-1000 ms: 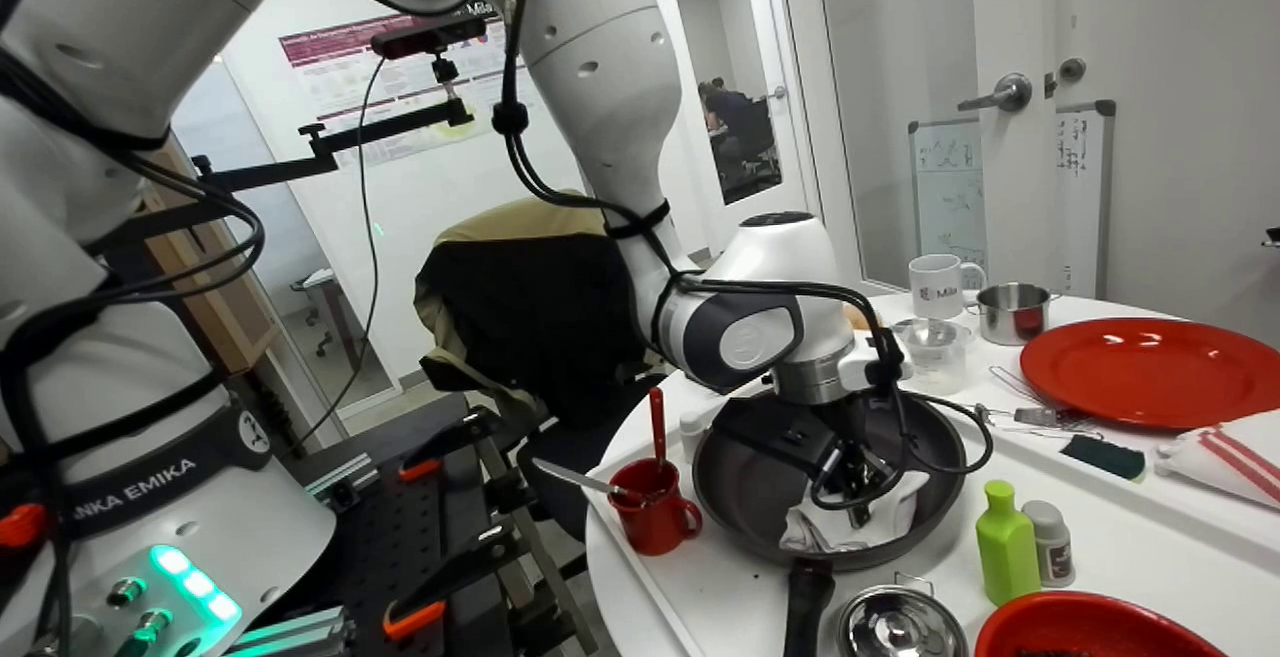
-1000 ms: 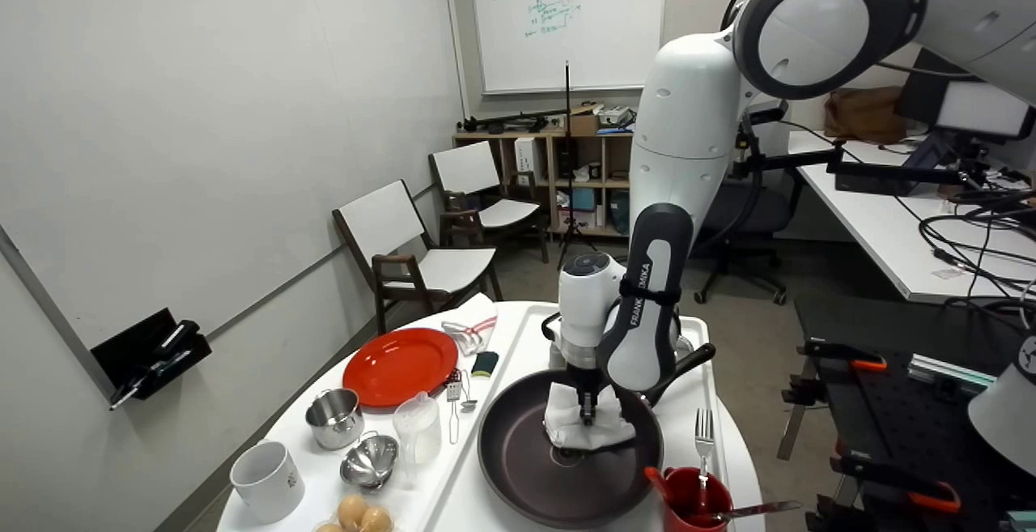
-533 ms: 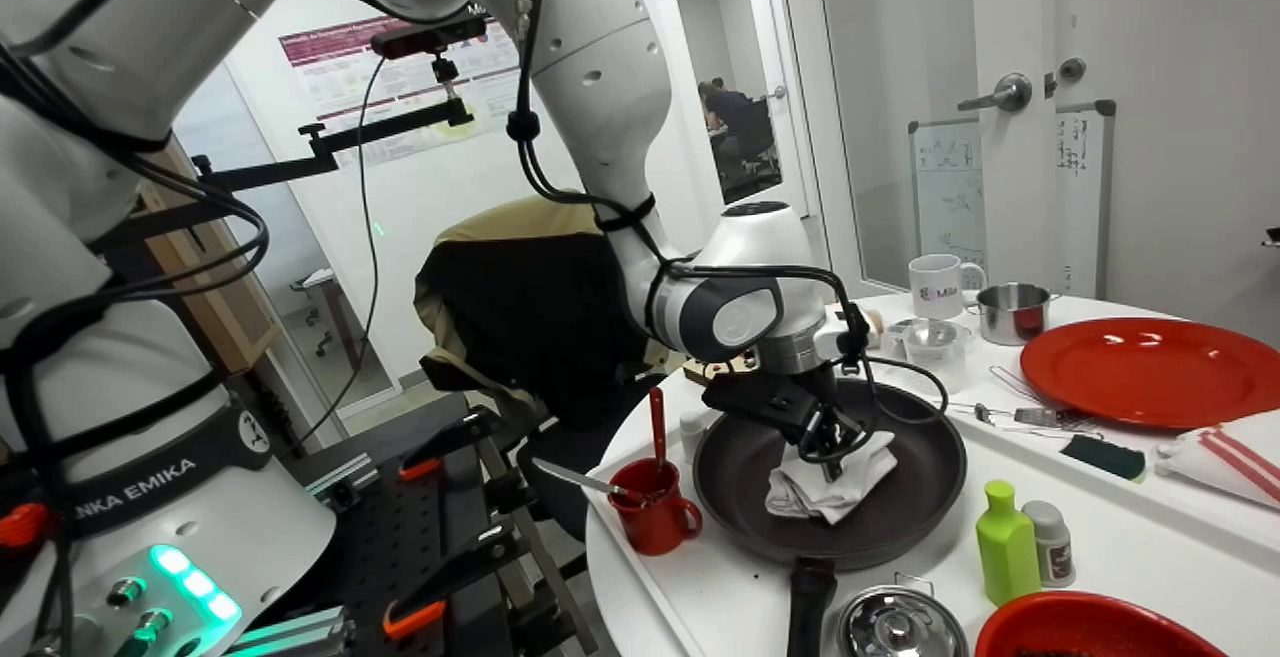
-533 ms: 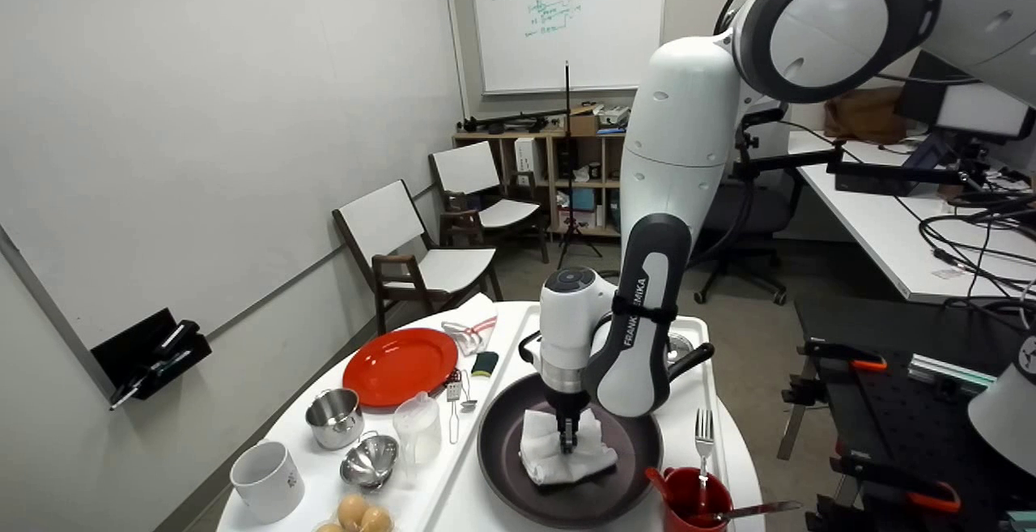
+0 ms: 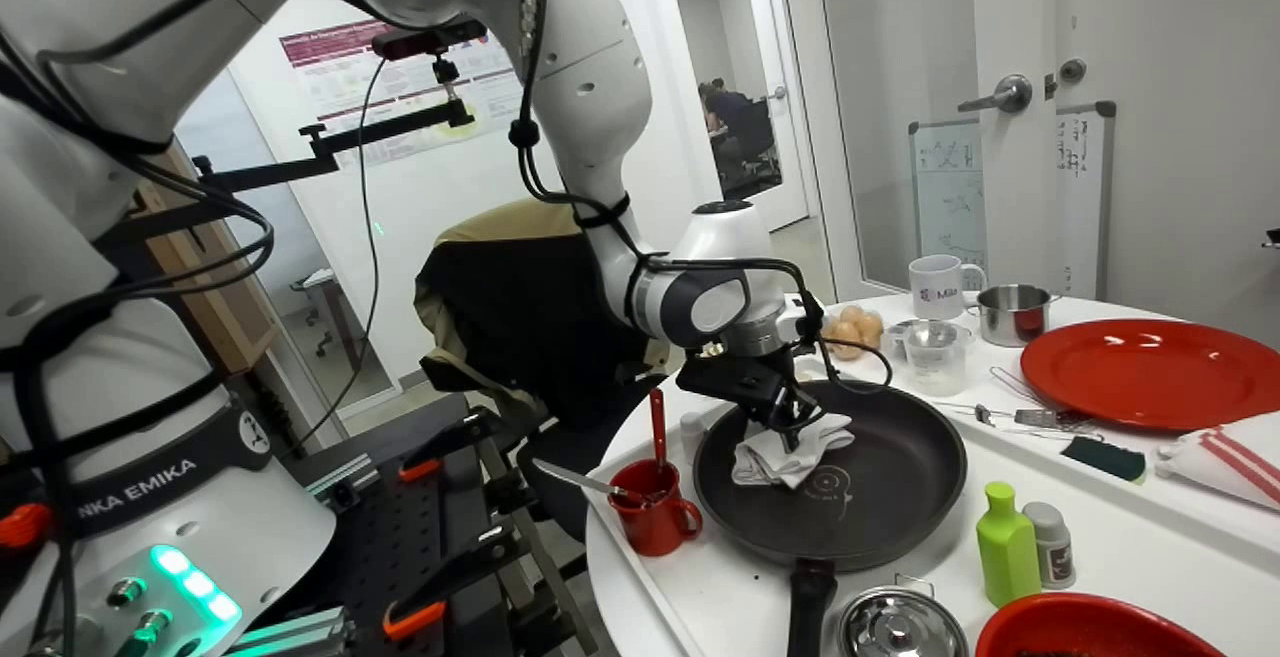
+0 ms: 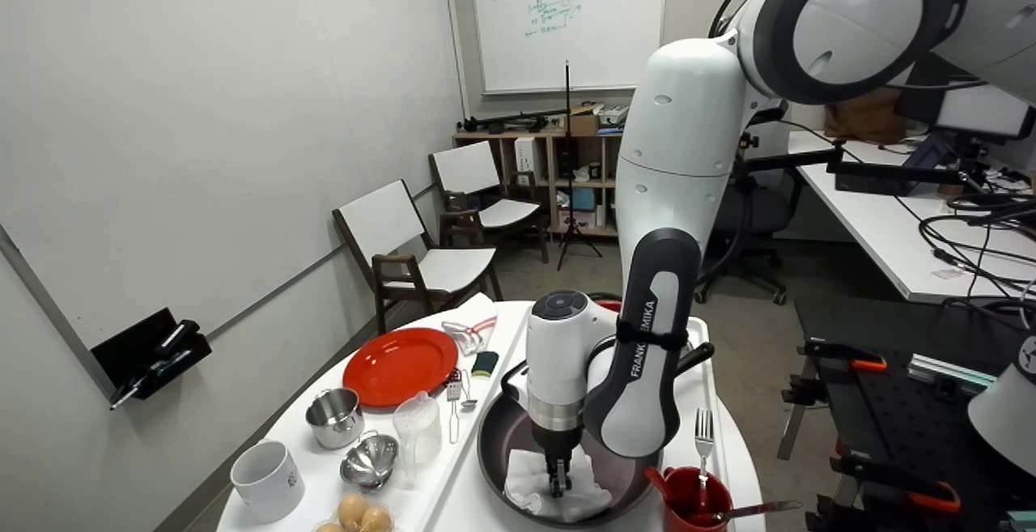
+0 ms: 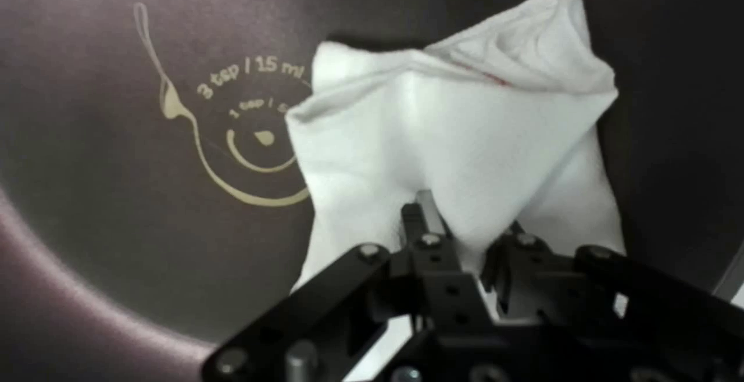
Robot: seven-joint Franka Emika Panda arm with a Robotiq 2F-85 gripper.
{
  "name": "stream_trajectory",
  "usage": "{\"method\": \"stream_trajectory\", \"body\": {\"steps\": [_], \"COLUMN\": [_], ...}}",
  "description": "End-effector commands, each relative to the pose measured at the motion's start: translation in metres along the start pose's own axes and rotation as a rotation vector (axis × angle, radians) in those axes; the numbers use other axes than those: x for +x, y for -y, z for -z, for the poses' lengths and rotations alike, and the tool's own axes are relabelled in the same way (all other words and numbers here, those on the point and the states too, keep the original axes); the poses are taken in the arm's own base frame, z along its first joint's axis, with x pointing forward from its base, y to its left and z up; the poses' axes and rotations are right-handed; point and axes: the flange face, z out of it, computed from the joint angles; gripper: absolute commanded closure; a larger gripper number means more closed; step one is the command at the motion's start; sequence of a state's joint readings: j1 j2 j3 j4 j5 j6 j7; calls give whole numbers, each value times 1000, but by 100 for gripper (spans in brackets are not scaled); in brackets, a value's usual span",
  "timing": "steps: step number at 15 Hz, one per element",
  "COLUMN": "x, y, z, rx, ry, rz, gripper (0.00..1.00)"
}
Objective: Wipe the pan with the towel
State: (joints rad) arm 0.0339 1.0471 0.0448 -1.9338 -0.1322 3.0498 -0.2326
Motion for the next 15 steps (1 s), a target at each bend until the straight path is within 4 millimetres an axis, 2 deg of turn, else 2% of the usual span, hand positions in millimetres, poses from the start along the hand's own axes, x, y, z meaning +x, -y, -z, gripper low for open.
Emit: {"method": "stream_trajectory", "body": {"steps": [1,6,9,12,15], "x": [-4,-37,-56,-54,-40], "y": [-23,-107,-140,-141,-116], "z": [-9,-3,-2,-3,-4], "rx": [-32,-120,-148,-143,-117], "ry": [2,20,33,27,11], "rz": [-8,-131,-188,-194,-153], "gripper": [96,96,96,96,96]}}
